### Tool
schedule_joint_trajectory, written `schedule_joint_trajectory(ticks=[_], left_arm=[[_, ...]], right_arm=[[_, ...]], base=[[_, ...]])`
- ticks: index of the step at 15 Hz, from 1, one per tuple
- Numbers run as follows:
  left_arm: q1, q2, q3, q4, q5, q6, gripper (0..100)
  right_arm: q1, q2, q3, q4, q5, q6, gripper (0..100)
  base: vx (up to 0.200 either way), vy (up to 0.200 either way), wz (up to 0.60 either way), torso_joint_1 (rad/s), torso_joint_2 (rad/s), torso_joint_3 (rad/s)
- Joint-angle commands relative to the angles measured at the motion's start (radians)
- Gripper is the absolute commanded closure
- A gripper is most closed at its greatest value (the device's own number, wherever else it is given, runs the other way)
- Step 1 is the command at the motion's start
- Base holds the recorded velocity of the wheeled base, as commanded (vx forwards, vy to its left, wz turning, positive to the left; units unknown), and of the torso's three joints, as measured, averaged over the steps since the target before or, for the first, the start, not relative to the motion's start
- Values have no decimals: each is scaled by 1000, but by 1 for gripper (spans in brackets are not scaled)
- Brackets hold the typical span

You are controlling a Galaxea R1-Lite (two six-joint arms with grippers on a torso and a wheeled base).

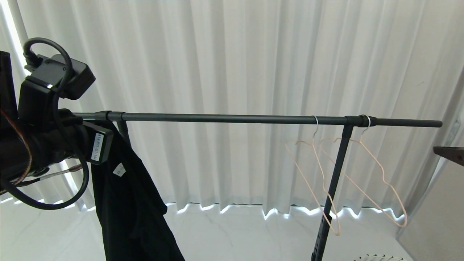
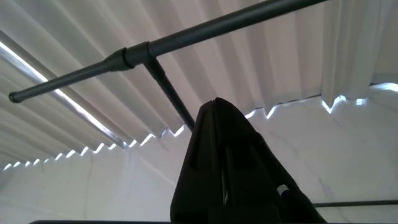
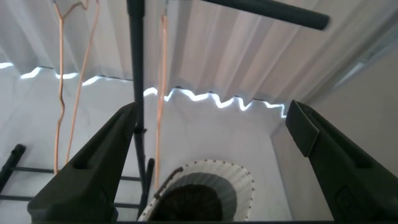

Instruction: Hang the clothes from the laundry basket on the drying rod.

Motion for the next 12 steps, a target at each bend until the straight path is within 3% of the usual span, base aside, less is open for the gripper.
schedule_joint_trajectory(ticks=[1,7,10,12], left_arm=[[0,1,2,-2,1,0,100],[1,1,0,-2,2,0,100],[3,1,-3,-2,5,0,100],[3,-3,-1,-2,5,0,100]], right_arm=[[0,17,2,0,11,0,0],[0,258,3,-21,93,26,0],[0,471,3,-247,107,29,0],[4,527,9,-271,110,31,0]], base=[[0,0,0,0,0,0],[0,0,0,0,0,0],[0,0,0,0,0,0],[0,0,0,0,0,0]])
